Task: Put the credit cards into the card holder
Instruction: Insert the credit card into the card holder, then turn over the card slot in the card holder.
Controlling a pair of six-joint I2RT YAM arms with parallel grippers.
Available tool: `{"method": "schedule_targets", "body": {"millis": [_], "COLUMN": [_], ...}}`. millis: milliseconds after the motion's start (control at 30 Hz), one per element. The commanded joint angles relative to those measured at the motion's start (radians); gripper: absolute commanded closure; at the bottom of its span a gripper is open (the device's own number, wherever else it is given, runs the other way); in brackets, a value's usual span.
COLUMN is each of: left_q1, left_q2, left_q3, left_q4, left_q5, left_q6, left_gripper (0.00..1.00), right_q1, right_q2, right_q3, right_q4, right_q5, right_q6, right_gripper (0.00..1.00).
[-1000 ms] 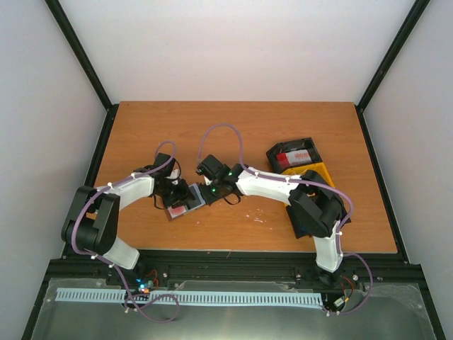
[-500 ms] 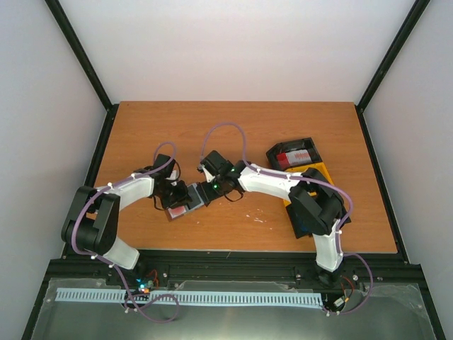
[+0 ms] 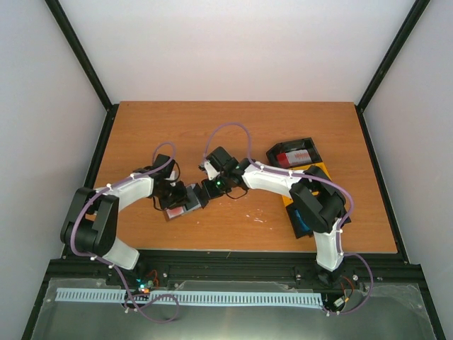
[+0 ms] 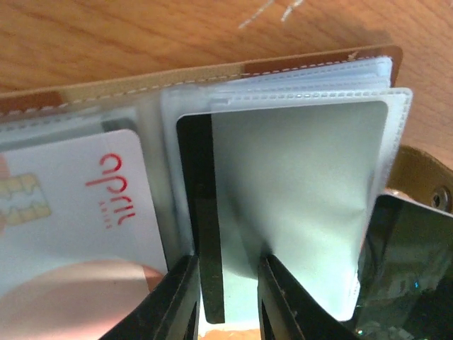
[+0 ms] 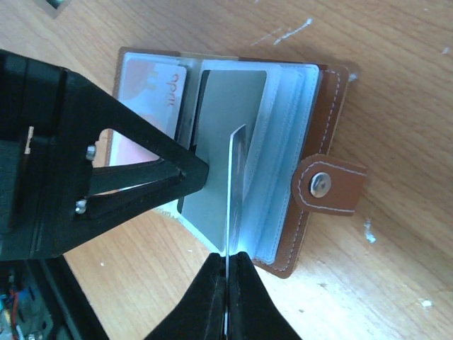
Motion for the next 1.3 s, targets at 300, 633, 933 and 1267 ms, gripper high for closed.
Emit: {"method": "schedule_targets", "body": {"millis": [300,633,933,1267], "left_q1": [-0.003,-0.003,-0.003,-0.004], "left_q2": [-0.053,-0.071,-0.042,0.004], "left_q3": [0.021,0.019,0.037,-0.001], "left_q4": [-0.11,-0.05,-0.085,-0.039], "left_q5": [-0.114,-0.052,-0.138,-0.107], "left_q6": [-0.023,-0.015,-0.012,0.002], "left_gripper": [0.75,0.87,0.97,0.99], "right_q1": [-0.015,-0.024,-0.024,-0.024], "right_q2": [-0.025,-0.055,-0.044,-0.038], "right_q3": [-0.028,-0.082,-0.083,-0.074], "right_q4": [0.156,0.112,0.113,0.121], "right_q5": [-0.205,0.028,0.039,0.023], "right_q6": [0.13,0.155,0.152,0.141], "right_gripper": [0.97,0.97,0.97,0.97]}}
